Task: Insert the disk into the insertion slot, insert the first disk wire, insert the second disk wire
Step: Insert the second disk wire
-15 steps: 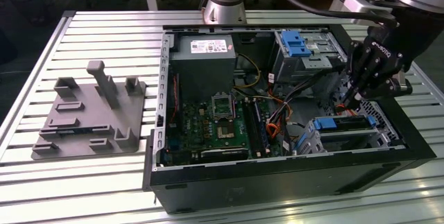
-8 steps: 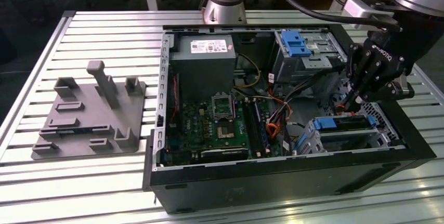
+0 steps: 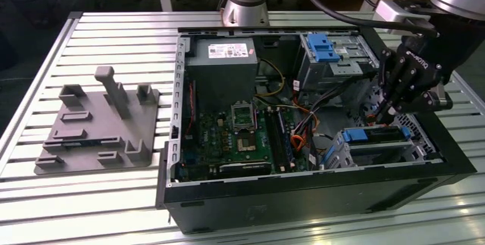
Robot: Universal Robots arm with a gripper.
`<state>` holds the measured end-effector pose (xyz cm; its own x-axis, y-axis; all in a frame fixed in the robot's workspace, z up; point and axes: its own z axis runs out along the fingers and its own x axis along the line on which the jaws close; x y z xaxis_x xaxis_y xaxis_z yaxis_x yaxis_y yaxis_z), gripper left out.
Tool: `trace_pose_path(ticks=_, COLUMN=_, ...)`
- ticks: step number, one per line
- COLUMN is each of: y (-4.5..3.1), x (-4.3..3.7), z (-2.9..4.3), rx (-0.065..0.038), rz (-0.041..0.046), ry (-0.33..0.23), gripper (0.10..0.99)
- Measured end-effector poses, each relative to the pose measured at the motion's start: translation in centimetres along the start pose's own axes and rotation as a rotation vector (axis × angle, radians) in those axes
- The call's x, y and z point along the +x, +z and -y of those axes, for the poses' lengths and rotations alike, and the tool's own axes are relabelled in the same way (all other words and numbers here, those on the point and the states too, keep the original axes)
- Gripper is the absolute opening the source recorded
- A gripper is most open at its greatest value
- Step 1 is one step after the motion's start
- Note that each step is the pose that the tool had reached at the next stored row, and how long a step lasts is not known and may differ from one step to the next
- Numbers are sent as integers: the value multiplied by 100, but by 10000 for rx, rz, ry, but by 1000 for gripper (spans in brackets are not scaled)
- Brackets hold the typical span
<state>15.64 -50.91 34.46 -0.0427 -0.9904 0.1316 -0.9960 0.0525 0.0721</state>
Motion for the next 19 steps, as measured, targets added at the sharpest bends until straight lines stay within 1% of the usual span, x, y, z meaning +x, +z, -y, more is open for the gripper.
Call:
trace_pose_path(ticks=3, y=11, x=20, z=-17, rx=20, rz=58, ry=-3, gripper=149)
trace_pose_path(ticks=6, y=18, x=38, z=-24, rx=34, rz=144, ry=-10, gripper=149)
trace_pose_path(ticks=8, y=20, x=49, z=-24, rx=40, rz=214, ry=-17, gripper=149)
trace_pose_path(ticks=10, y=22, x=60, z=-23, rx=42, rz=303, ry=-27, gripper=149)
trace_pose_path(ticks=14, y=23, x=64, z=-23, rx=43, rz=326, ry=-38, gripper=149)
trace_pose_path(ticks=19, y=27, x=72, z=-22, rx=43, rz=326, ry=-40, gripper=149)
